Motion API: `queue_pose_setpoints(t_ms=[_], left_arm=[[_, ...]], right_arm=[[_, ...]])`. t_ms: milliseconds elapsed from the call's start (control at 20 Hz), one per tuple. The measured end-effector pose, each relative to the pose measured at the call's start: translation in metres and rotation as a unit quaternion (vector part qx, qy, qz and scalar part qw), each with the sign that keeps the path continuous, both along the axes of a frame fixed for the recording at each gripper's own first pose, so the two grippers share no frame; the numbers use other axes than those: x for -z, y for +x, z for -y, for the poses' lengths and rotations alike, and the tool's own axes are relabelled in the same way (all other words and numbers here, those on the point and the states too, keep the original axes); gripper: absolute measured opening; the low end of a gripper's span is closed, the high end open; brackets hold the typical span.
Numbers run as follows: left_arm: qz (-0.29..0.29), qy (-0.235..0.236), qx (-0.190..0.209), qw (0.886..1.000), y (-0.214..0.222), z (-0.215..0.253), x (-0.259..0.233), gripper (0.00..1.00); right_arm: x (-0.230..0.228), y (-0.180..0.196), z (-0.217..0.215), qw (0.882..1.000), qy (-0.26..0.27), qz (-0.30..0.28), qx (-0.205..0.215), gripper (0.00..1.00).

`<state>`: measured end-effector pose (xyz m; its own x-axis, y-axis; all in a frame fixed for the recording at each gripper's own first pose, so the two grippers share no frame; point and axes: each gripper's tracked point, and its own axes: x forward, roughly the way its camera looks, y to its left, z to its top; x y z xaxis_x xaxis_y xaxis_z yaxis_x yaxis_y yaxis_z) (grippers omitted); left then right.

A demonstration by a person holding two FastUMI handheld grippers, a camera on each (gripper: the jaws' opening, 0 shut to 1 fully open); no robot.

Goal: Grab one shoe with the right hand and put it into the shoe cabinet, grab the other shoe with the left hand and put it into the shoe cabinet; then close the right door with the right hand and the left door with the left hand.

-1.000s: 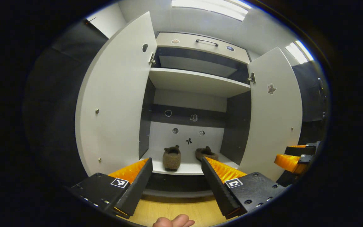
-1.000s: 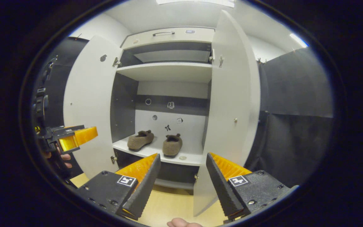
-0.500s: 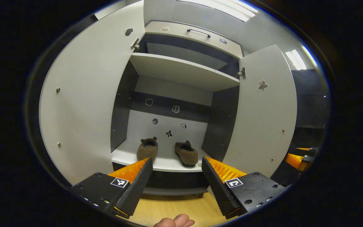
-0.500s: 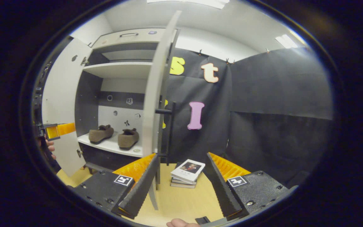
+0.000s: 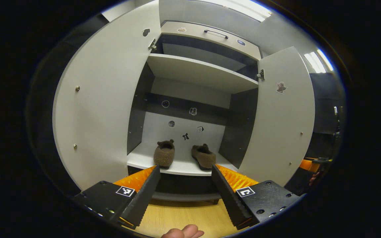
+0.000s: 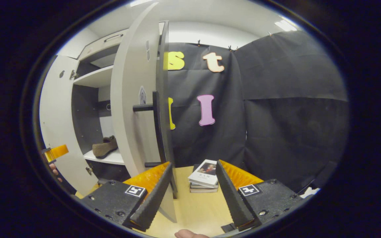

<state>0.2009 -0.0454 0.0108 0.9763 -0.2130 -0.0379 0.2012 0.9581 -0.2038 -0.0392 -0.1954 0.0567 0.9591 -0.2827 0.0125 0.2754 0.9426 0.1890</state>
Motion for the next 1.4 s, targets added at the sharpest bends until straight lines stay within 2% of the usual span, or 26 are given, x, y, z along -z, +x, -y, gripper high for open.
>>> queue_pose_setpoints(t_ms=[150, 400, 550, 700, 750, 850, 900, 1000, 1200, 1400], left_arm=[[0.002, 0.003, -0.010, 1.000, -0.002, -0.008, -0.001, 0.95], [0.003, 0.009, -0.025, 1.000, -0.007, -0.022, 0.002, 0.95], [0.003, 0.006, -0.035, 0.999, -0.012, -0.030, 0.003, 0.95], [0.004, 0.012, -0.047, 0.999, -0.021, -0.045, 0.003, 0.95], [0.004, 0.017, -0.050, 0.999, -0.024, -0.050, 0.003, 0.95], [0.004, 0.036, -0.060, 0.998, -0.030, -0.066, 0.004, 0.95], [0.003, 0.047, -0.064, 0.997, -0.033, -0.076, 0.006, 0.95], [0.001, 0.058, -0.065, 0.996, -0.038, -0.089, 0.009, 0.95], [0.011, 0.059, -0.077, 0.995, -0.047, -0.121, 0.007, 0.95], [0.016, 0.064, -0.098, 0.993, -0.063, -0.147, 0.008, 0.95]], right_arm=[[0.000, 0.000, -0.007, 1.000, 0.007, 0.001, -0.003, 0.88], [-0.001, 0.003, -0.043, 0.999, 0.012, 0.000, -0.051, 0.89], [-0.005, 0.014, -0.088, 0.994, -0.005, -0.003, -0.112, 0.88], [-0.011, 0.035, -0.138, 0.982, -0.024, -0.009, -0.187, 0.89], [-0.020, 0.039, -0.149, 0.980, -0.023, 0.003, -0.198, 0.89], [-0.030, 0.043, -0.155, 0.979, -0.046, 0.024, -0.198, 0.87], [-0.031, 0.042, -0.155, 0.979, -0.060, 0.031, -0.194, 0.89], [-0.025, 0.046, -0.151, 0.980, -0.072, 0.024, -0.186, 0.89], [-0.013, 0.063, -0.143, 0.983, -0.048, -0.010, -0.178, 0.89], [-0.014, 0.070, -0.154, 0.985, -0.045, -0.016, -0.168, 0.89]])
